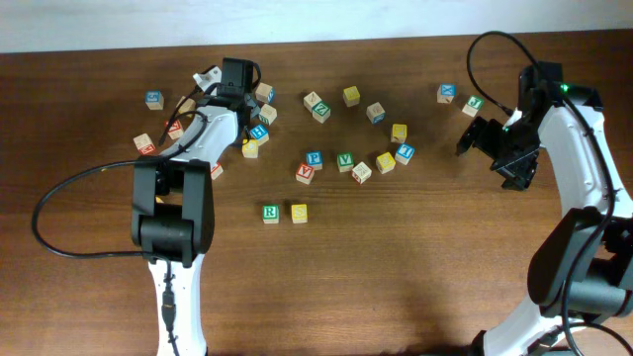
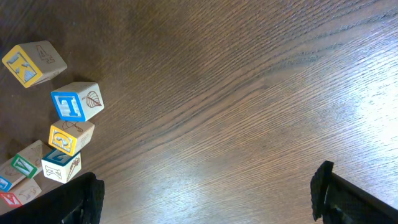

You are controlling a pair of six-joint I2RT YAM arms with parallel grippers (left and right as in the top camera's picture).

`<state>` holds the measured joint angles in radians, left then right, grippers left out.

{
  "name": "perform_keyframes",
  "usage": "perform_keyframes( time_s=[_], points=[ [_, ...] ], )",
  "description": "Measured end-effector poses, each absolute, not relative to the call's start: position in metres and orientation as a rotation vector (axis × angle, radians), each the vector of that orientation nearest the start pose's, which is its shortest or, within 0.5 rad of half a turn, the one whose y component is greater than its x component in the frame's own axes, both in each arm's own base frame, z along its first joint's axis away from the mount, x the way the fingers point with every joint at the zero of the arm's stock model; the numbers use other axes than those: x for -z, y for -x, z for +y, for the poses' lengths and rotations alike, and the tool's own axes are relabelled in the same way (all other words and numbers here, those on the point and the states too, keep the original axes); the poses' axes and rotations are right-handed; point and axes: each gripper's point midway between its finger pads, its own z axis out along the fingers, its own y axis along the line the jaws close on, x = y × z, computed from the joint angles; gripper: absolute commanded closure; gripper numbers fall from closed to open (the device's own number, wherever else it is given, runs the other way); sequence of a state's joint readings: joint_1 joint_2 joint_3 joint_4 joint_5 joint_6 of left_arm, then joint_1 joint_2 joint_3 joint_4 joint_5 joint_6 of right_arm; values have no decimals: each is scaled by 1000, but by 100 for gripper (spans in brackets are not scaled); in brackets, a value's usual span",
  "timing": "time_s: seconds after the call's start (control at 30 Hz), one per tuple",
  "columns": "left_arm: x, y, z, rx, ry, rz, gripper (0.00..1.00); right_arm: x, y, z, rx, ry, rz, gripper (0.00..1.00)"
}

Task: Spell out RSS
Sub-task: 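Grasp the second yellow S block with the left gripper, then carry the yellow S block toward the R and S blocks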

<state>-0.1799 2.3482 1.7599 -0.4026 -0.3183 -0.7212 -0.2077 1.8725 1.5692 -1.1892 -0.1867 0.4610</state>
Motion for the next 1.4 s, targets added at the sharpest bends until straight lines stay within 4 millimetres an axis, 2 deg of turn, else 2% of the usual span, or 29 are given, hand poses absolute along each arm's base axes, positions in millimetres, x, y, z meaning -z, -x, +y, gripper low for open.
perform_keyframes(
  time_s=[0.2, 0.27, 0.33, 0.4, 0.47, 0.53, 0.57, 0.63, 0.7, 0.77, 0.83, 0.93, 1.1, 1.13, 1.23, 1.33, 1.4],
  points=[
    [-19, -572, -55, 2, 764, 2385, 74, -108, -368, -45, -301, -997, 2907, 2],
    [-39, -568, -57, 19, 756, 2383, 75, -108, -368, -45, -301, -998, 2907, 2],
    [-79, -568, -58, 65, 747, 2337, 74, -108, -368, -45, -301, -998, 2907, 2],
    [-150, -550, -67, 179, 713, 2307, 72, -108, -368, -45, -301, -996, 2905, 2],
    [-212, -507, -85, 349, 656, 2359, 72, -109, -368, -45, -301, -996, 2903, 2],
    [-237, -445, -109, 455, 599, 2502, 72, -109, -369, -45, -301, -995, 2902, 2],
    [-238, -418, -129, 484, 548, 2589, 72, -109, -368, -45, -301, -996, 2901, 2],
    [-219, -379, -170, 485, 404, 2750, 72, -110, -368, -45, -301, -996, 2900, 2],
    [-183, -341, -212, 428, 212, 2876, 71, -110, -368, -45, -301, -994, 2900, 2],
    [-149, -321, -239, 379, 85, 2899, 68, -110, -369, -45, -301, -994, 2899, 2],
    [-119, -302, -252, 304, -9, 2916, 63, -110, -369, -45, -301, -994, 2899, 2],
    [-117, -316, -232, 172, 37, 2857, 51, -110, -368, -45, -301, -995, 2900, 2],
    [-118, -364, -153, 8, 305, 2779, 27, -110, -368, -45, -301, -995, 2900, 2],
    [-114, -370, -148, -5, 283, 2779, 27, -110, -368, -45, -301, -995, 2900, 2],
    [-80, -374, -153, -67, 165, 2847, 29, -110, -368, -45, -301, -995, 2900, 2],
    [-48, -383, -156, -112, 65, 2873, 38, -110, -368, -45, -301, -995, 2900, 2],
    [-37, -383, -156, -136, 1, 2895, 43, -110, -368, -45, -301, -995, 2900, 2]
  ],
)
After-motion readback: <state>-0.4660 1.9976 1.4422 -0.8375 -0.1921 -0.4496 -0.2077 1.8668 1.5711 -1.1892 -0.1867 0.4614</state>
